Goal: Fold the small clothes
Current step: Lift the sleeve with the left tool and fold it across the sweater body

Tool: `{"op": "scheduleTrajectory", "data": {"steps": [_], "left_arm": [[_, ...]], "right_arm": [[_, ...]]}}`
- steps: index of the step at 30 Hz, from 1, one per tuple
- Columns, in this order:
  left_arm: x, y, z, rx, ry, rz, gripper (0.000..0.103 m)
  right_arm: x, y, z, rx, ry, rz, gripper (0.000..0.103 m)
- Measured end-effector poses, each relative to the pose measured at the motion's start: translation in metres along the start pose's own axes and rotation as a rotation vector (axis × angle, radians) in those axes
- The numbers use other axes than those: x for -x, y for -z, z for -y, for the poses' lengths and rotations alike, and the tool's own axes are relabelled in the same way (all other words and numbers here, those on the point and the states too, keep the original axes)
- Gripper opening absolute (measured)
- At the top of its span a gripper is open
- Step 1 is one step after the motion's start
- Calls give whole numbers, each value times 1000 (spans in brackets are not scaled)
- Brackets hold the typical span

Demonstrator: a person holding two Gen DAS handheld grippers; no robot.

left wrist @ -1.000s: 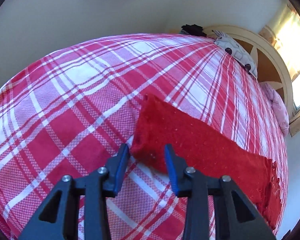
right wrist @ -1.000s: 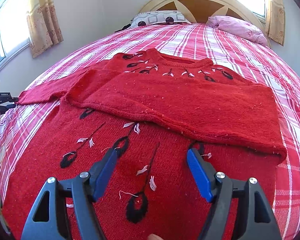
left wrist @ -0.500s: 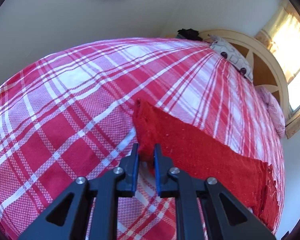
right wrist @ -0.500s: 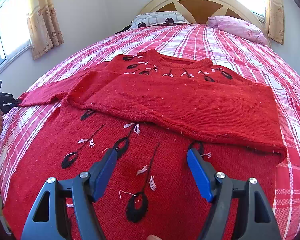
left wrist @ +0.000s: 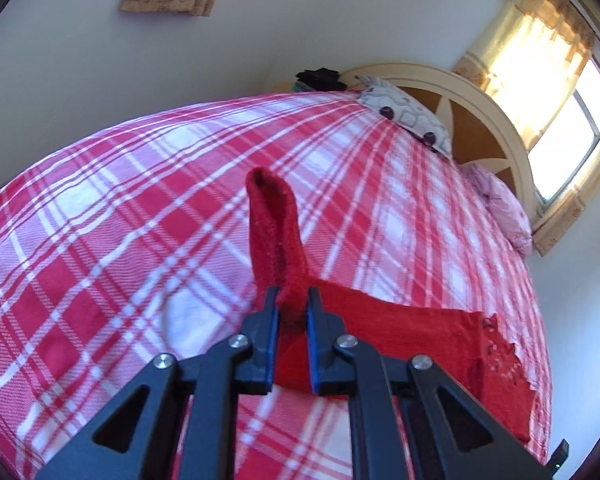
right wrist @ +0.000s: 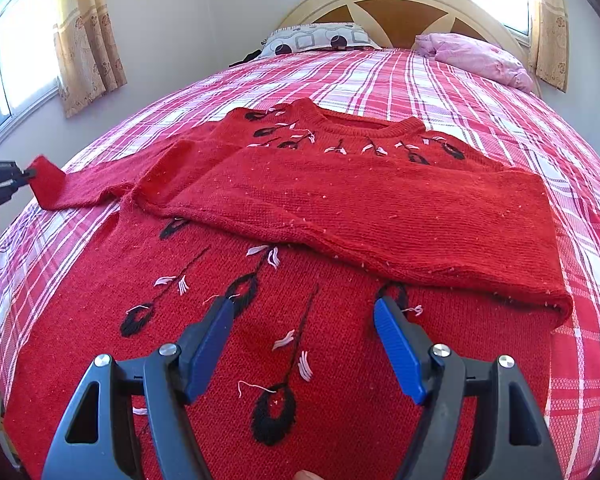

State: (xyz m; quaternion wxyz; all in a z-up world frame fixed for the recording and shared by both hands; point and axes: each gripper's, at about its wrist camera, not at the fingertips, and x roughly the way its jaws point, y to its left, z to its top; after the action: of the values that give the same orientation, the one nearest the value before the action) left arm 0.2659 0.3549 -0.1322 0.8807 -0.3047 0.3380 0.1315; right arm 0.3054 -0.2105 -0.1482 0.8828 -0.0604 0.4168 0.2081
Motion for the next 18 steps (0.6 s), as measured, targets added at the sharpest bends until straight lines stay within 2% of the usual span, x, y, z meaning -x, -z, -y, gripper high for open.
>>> {"op": "scheduleTrajectory", "data": {"steps": [5, 10, 18], "left_arm": [[16, 0, 52, -55, 89, 2, 12], [30, 8, 107, -143, 169, 2, 12], [48, 29, 188, -229, 295, -4, 12]], "right_arm": [[13, -5, -3, 2, -2, 17, 74], [44, -5, -5, 18, -39, 62, 74], [103, 7, 35, -72, -102, 164, 74]]}}
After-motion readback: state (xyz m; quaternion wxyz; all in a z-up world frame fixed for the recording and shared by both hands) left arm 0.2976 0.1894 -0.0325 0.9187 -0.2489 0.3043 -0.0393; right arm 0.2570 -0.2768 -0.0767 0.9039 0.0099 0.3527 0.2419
